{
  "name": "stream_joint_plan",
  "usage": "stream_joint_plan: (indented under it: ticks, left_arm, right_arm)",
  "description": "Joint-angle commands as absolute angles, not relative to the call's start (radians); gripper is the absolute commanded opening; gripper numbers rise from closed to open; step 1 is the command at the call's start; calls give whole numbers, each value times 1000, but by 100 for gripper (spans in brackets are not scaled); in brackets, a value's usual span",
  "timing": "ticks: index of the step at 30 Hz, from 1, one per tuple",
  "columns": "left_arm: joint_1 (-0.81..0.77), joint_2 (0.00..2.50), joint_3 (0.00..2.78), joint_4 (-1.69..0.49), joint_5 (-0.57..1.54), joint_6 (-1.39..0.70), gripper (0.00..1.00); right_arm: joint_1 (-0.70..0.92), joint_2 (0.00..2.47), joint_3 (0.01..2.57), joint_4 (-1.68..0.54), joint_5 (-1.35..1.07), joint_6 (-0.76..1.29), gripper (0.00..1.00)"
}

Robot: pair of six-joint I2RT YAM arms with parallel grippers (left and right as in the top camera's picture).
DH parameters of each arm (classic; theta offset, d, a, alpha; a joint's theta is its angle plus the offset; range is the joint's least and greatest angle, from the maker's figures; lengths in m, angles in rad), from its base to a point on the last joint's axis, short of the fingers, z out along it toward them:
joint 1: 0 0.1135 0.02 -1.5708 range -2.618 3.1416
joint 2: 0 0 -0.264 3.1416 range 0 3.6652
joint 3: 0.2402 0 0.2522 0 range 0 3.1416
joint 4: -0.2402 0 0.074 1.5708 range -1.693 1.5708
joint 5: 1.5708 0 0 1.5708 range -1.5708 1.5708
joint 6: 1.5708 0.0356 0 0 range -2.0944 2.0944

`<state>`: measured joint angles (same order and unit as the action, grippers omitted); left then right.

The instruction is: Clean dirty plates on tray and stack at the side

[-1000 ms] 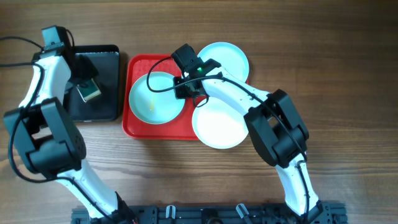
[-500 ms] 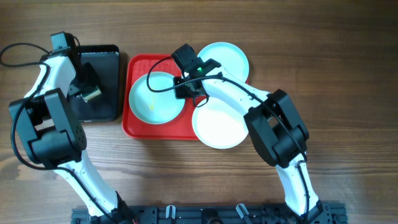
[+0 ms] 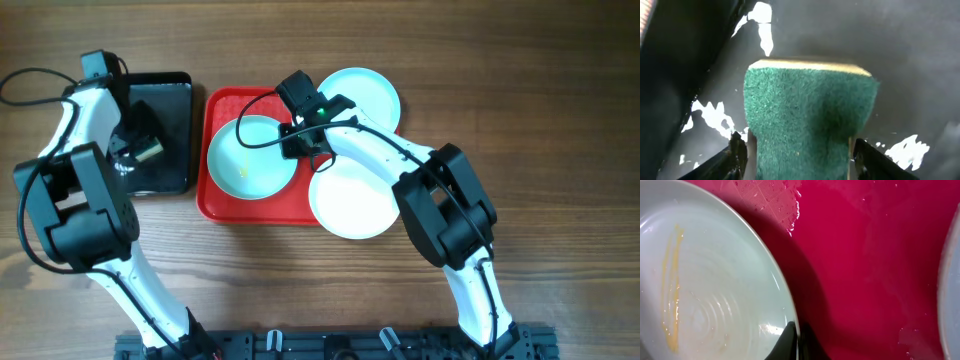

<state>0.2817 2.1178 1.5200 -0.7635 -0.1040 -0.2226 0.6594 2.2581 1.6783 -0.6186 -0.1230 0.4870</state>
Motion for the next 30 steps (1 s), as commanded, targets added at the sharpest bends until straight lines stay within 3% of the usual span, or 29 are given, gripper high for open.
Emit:
stream_joint_plan:
  ticks: [1,14,17,19,20,30]
  left_arm:
    - [277,2103,1560,-775,-94,-218,63]
    - [277,2128,1541,-777,-87,-225,42]
    - [277,2128,1539,-778,-87,-225,31]
    - [277,2128,1539,-777,-87,-224,9]
    - [277,2128,1539,-778,-87,-225,4]
    - [277,2067,1563,-853,-81,-215,4]
  right_arm:
    - [662,2297,1687,-629,-105,496,4]
    - [662,2297,1687,-628,-105,496,4]
    - [662,2297,1687,-628,-105,497,4]
    - [662,2297,1687,-628,-105,497,4]
    - [662,2297,1687,-628,-105,496,4]
    - [662,2297,1687,-628,-119,488,4]
